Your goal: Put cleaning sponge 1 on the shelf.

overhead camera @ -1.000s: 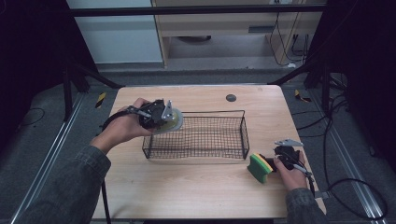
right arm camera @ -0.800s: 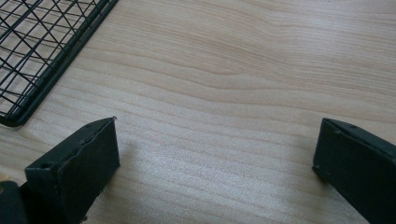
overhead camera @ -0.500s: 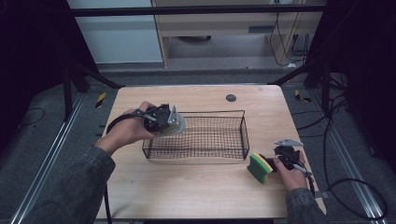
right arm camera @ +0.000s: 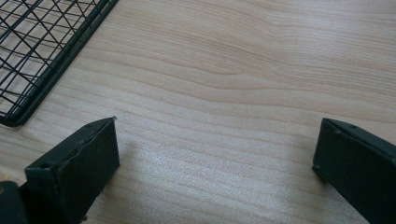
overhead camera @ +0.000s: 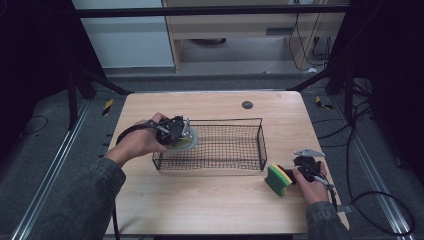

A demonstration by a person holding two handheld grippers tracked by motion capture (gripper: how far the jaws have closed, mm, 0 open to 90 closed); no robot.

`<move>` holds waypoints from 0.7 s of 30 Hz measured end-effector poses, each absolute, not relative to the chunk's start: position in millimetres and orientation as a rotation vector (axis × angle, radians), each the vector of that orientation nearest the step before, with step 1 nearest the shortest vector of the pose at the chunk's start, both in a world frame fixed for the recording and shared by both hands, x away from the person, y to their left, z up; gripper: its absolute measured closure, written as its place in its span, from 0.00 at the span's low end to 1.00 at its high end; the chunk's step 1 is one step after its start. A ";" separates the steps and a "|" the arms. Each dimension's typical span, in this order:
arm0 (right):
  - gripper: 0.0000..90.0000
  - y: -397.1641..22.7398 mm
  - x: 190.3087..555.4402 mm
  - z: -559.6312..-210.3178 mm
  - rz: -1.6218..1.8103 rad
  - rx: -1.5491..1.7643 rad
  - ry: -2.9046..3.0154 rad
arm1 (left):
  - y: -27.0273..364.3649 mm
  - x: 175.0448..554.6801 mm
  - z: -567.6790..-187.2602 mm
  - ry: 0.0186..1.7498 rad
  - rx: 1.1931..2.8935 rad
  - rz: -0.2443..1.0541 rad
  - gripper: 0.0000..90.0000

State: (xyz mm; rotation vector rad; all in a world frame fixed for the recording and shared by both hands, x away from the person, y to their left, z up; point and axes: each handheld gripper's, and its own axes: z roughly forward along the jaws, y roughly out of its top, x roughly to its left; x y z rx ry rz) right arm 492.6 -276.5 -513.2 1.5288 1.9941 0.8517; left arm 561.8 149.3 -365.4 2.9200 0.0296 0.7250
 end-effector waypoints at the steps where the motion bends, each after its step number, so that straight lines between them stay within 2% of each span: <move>1: 0.01 -276.5 492.5 -513.2 0.851 1.528 1.994 | 149.5 562.2 -366.3 0.029 2.926 0.718 0.78; 21: 0.01 -276.3 492.5 -513.1 0.852 1.529 1.993 | 155.9 569.3 -390.7 0.070 2.970 0.638 0.78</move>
